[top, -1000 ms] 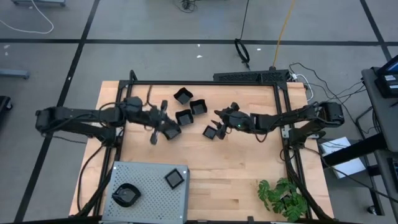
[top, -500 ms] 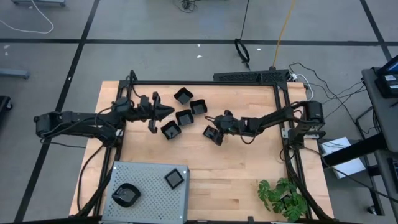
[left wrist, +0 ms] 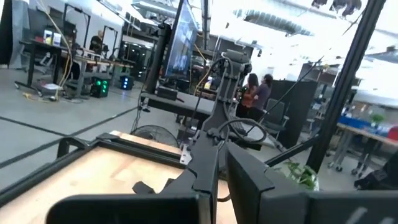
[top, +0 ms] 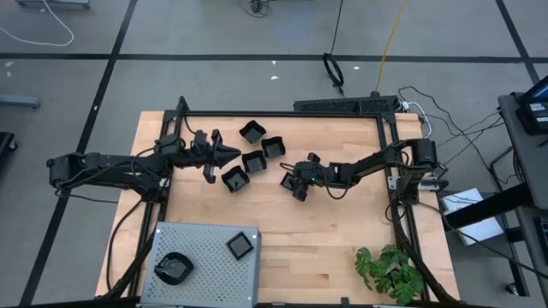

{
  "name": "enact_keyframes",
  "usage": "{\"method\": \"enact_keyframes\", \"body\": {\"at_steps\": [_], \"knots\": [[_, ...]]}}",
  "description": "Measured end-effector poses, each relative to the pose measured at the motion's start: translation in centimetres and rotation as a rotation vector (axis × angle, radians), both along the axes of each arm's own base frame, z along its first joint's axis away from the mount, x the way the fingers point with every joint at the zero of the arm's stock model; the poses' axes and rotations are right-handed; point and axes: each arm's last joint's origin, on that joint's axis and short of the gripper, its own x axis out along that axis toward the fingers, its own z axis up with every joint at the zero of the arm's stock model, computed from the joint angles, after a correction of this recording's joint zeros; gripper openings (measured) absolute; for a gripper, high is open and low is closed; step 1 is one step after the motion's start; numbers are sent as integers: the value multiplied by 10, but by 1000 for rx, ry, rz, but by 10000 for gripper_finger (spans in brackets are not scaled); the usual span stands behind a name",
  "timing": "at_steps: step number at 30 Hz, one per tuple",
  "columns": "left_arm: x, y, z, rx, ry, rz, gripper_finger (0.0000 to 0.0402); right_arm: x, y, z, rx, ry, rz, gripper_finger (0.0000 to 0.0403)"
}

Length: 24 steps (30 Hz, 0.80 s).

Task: Pick & Place Mini shaped plates
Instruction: Stack the square plate on top of the other square plate on the shelf

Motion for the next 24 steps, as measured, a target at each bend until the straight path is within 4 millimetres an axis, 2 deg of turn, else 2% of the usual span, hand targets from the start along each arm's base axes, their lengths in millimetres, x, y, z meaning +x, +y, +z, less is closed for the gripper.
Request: {"method": "enact_keyframes", "body": {"at_steps": [7,11,16,20,24], "knots": [[1,-5,0,-72,-2,-42,36,0,0,0,-6,10,27,70],[3,-15,0,-72,1,-99,62,0,2,0,14,7,94,16],[6,-26,0,-66,2,-68,120,2,2,4,-55,-6,127,13],[7,-31,0,-61,-5,43,165,4,1,25,-231,-59,146,9],[7,-32,-1,-86,-2,136,198,2,2,63,-487,-136,94,1]]}}
